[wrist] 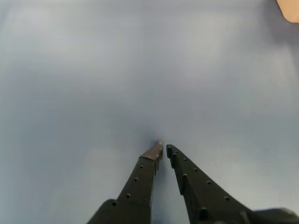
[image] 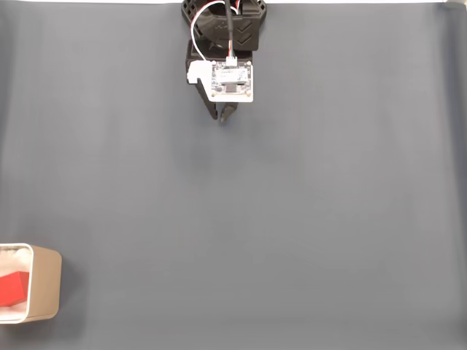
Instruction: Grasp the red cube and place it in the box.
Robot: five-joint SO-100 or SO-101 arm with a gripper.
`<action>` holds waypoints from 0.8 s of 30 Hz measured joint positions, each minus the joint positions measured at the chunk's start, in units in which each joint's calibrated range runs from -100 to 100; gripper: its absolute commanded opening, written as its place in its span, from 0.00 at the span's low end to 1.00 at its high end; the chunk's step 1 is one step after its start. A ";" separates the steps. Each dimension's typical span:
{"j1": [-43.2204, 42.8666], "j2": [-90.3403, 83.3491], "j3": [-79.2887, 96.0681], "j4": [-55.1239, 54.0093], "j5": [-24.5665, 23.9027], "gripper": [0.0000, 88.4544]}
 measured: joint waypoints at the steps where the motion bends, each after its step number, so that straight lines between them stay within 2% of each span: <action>1: 0.00 -0.43 0.00 1.03 -0.15 0.00; 9: 0.00 -1.30 0.00 7.16 -0.59 0.00; 24: -0.59 -2.00 0.00 10.90 -1.17 0.00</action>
